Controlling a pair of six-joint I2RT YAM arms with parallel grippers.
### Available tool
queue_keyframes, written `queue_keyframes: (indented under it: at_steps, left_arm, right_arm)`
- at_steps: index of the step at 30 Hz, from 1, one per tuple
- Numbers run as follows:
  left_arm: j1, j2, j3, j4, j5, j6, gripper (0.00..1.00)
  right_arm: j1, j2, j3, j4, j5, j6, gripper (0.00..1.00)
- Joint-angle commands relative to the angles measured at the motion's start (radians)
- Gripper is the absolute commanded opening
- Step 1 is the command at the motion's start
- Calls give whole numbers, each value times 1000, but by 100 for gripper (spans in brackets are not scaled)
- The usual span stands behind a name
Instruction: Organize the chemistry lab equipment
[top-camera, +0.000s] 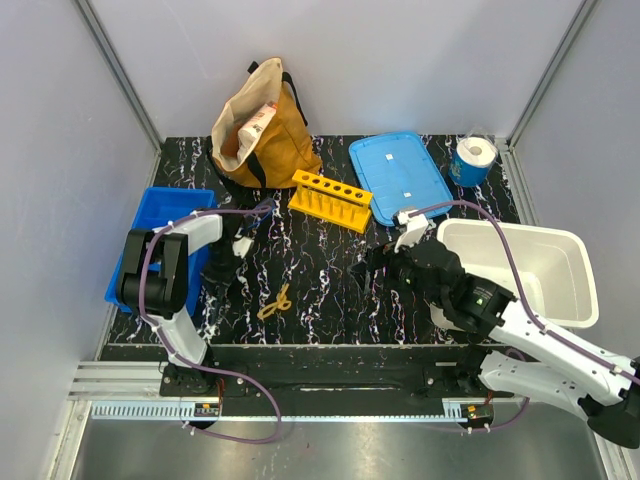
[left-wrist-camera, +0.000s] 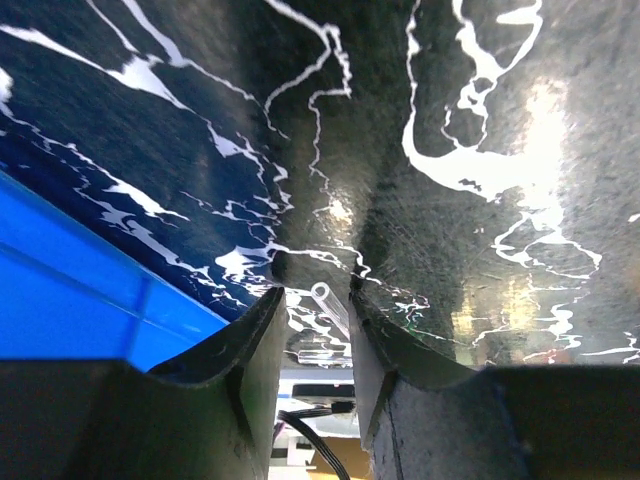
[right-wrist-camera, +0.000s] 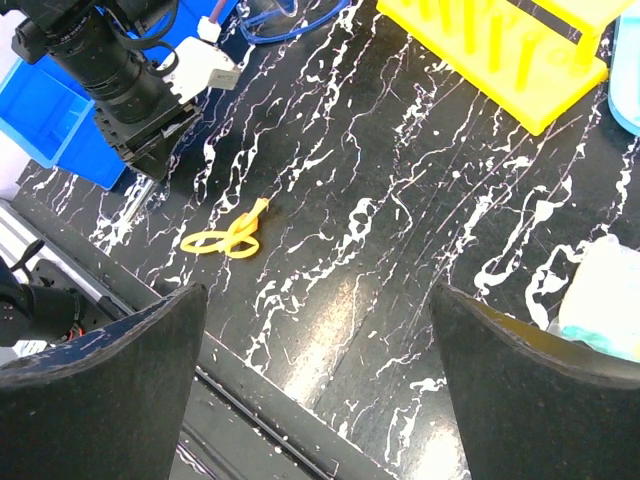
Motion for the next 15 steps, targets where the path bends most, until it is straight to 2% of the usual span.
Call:
queue_keyframes:
  at_steps: [1,3,12,15]
  left_arm:
    - [5,31,3,-12,25,11,35]
    - [5,33,4,-12,30,11,35]
    - [4,30,47,-38,100,4,12]
    - [4,13,57,-39,142,4,8]
  right_arm:
    - [7,-38,-21,8,45,-21,98]
    - [7,-43,-27,5,48,-24,98]
    - [7,-55,-24,0,69,-32,98]
    - [7,-51,-24,5,71,-32,98]
